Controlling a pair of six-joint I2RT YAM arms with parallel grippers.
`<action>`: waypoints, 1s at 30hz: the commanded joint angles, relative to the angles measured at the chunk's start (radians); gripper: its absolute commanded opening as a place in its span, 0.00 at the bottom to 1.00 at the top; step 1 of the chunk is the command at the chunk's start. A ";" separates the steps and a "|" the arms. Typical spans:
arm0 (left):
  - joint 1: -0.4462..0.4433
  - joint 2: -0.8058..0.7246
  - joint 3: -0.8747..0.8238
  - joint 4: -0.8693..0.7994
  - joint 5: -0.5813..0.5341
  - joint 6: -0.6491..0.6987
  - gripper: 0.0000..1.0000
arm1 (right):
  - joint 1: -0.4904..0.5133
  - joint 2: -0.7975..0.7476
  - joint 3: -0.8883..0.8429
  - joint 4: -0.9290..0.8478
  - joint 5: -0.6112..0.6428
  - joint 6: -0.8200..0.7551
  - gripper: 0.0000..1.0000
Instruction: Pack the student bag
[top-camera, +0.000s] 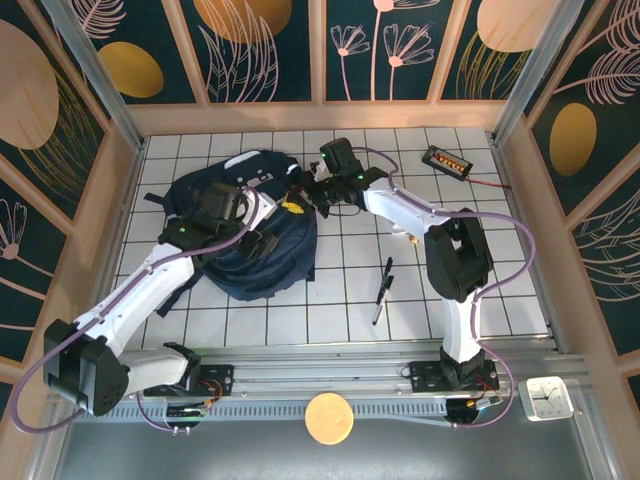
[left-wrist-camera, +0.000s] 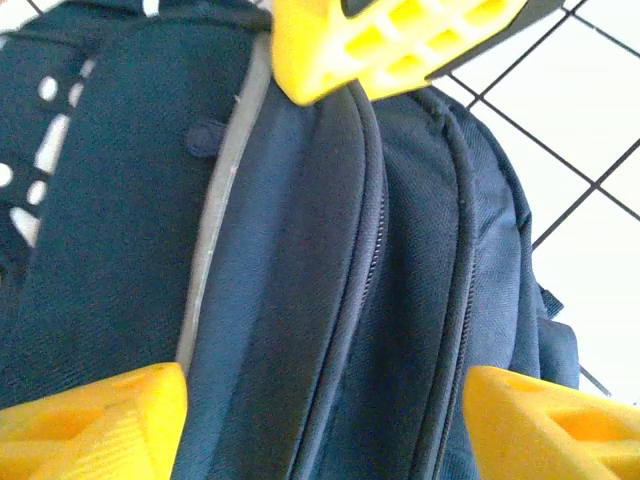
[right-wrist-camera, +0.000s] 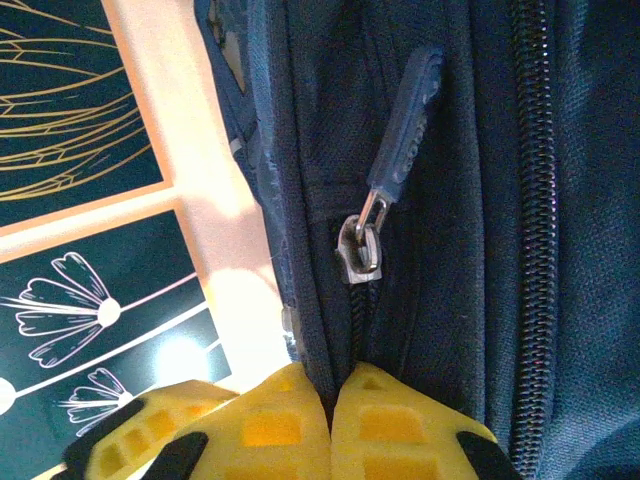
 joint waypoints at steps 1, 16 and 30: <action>-0.004 0.015 -0.032 0.029 -0.040 0.018 0.66 | 0.011 -0.106 0.005 0.100 -0.066 0.024 0.00; -0.003 0.023 -0.056 0.040 -0.069 0.074 0.00 | 0.027 -0.161 -0.103 0.080 -0.052 -0.017 0.11; -0.003 -0.117 -0.107 -0.039 0.076 0.251 0.00 | -0.119 -0.369 -0.274 0.067 0.241 -0.856 0.99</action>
